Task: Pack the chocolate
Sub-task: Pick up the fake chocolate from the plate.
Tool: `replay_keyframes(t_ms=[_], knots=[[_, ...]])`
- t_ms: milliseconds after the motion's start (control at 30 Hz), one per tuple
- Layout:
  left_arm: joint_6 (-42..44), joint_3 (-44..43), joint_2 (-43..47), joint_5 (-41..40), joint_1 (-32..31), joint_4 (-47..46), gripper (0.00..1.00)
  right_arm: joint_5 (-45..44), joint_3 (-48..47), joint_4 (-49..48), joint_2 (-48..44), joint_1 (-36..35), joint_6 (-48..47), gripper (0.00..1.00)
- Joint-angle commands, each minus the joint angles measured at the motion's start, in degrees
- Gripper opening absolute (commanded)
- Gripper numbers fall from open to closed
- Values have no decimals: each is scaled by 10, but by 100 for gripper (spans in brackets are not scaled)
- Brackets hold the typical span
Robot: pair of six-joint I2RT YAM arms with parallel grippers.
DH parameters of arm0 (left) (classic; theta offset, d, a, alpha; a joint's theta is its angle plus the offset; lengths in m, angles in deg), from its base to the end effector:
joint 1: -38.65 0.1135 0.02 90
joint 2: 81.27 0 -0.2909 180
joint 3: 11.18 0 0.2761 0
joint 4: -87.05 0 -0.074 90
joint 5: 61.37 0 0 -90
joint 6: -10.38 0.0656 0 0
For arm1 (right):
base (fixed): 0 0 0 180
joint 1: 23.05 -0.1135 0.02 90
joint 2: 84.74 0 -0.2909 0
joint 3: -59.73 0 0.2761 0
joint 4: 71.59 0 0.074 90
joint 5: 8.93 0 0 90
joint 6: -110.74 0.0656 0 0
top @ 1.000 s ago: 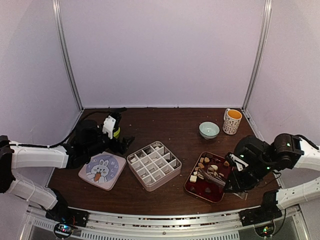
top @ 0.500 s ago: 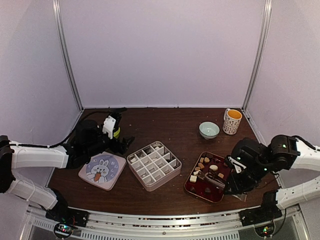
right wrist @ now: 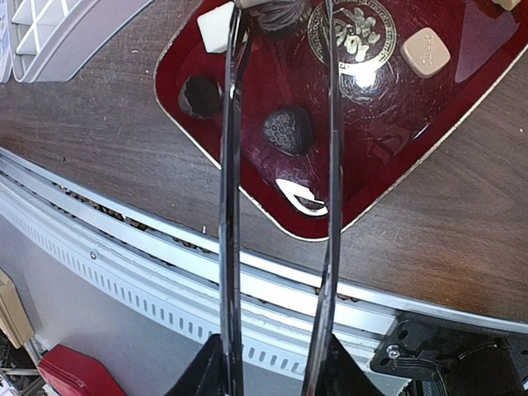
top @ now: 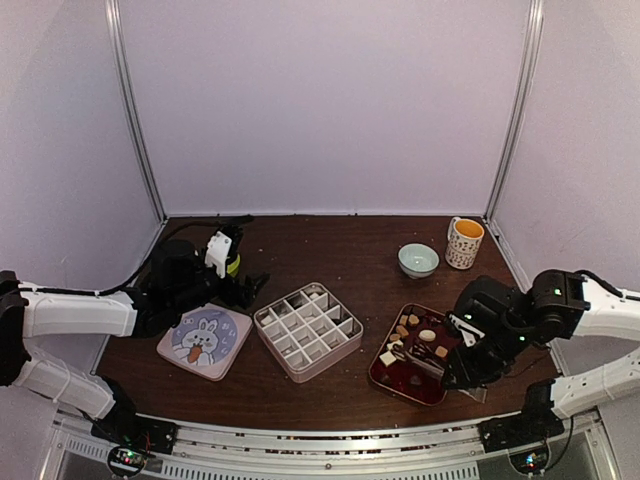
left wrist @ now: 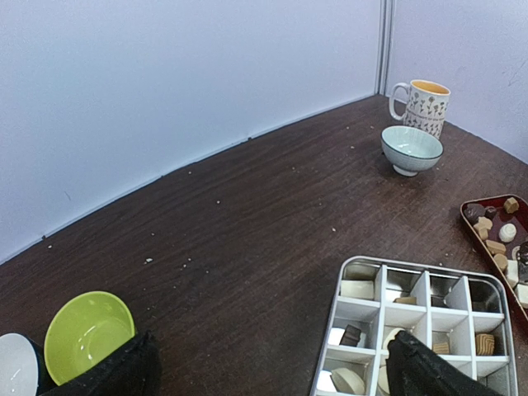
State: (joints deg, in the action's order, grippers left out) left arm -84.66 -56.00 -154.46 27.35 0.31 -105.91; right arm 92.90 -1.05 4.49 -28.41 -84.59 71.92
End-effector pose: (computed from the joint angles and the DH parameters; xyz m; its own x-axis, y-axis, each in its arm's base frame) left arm 0.2467 -0.1932 0.2237 -0.2606 0.0941 -0.9608 0.5826 0.8089 -0.0788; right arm 0.0728 0.1625 0.2459 -0.9779 -0.2039 -0.0460 -0.2063 0.9068 0.3675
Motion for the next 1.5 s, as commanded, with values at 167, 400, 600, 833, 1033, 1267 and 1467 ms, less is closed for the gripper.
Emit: replay_keyframes(t_ms=[167, 400, 600, 833, 1033, 1267, 1467], knots=[[4, -14, -4, -1, -2, -20, 98, 5, 9, -19, 4, 11, -12, 33], [5, -15, -4, 0, -2, -20, 98, 5, 5, -19, 1, 14, -13, 27], [5, -15, -4, 0, -2, -20, 98, -7, -3, -5, -11, 19, -10, 24], [4, -15, -4, 1, -2, -20, 98, -21, -23, 17, -26, 21, -6, 23], [4, -15, -5, 1, -2, -20, 98, -26, -41, 22, -26, 23, -8, 22], [4, -14, -2, -1, -2, -20, 98, -27, -57, 20, -20, 22, -15, 22], [4, -14, -2, -1, -2, -20, 98, -23, -53, 15, -17, 23, -19, 22]])
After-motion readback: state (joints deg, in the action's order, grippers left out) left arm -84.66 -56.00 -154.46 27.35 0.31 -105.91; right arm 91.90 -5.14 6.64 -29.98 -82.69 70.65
